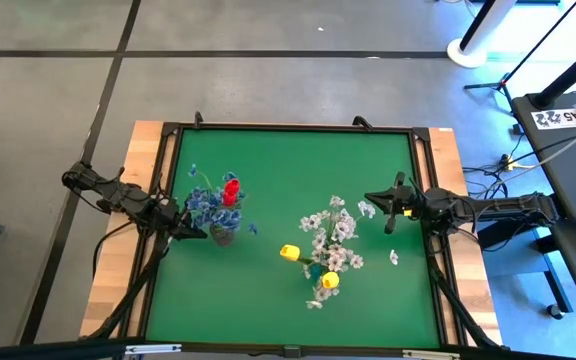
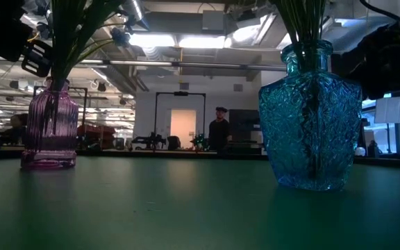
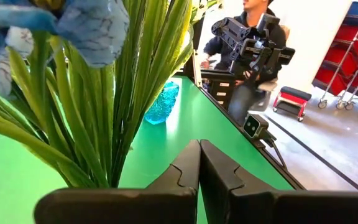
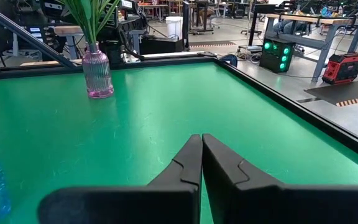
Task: Sort flowers into vase by color
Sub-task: Return to home position
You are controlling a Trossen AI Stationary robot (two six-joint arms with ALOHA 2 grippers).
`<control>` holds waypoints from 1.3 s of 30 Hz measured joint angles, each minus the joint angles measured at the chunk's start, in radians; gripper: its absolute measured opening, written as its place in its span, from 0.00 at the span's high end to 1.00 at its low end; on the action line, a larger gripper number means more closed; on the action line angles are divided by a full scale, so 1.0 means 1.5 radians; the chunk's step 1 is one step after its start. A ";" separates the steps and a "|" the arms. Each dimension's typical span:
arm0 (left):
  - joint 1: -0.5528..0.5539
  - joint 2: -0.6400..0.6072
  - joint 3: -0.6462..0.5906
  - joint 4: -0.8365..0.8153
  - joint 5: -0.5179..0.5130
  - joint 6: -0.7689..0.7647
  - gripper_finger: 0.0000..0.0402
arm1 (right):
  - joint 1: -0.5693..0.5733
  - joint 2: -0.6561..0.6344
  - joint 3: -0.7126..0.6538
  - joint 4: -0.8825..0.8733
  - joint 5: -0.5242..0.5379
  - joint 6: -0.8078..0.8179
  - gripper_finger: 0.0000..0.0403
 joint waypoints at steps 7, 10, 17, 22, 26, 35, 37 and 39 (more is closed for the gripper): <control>0.000 0.000 0.000 0.000 0.000 0.000 1.00 | 0.000 0.000 0.000 0.000 0.000 0.000 0.97; 0.000 0.000 0.000 0.000 0.000 0.000 1.00 | 0.000 0.000 0.000 -0.001 0.000 0.000 0.97; 0.000 0.000 0.000 0.000 0.000 0.000 0.99 | 0.000 0.000 0.000 -0.001 0.000 0.000 0.97; 0.000 0.000 0.000 0.000 0.000 0.000 0.98 | 0.000 0.000 0.000 -0.001 0.000 0.000 0.97; 0.000 0.000 0.000 0.000 0.000 0.000 0.98 | 0.000 0.000 0.000 -0.001 0.000 0.000 0.97; 0.000 0.000 0.000 0.000 0.000 0.000 0.98 | 0.000 0.000 0.000 -0.001 0.000 0.000 0.97; 0.000 0.000 0.000 0.000 0.000 0.000 0.98 | 0.000 0.000 0.000 -0.001 0.000 0.000 0.97; 0.000 0.000 0.000 0.000 0.000 0.000 0.98 | 0.000 0.000 0.000 -0.001 0.000 0.000 0.97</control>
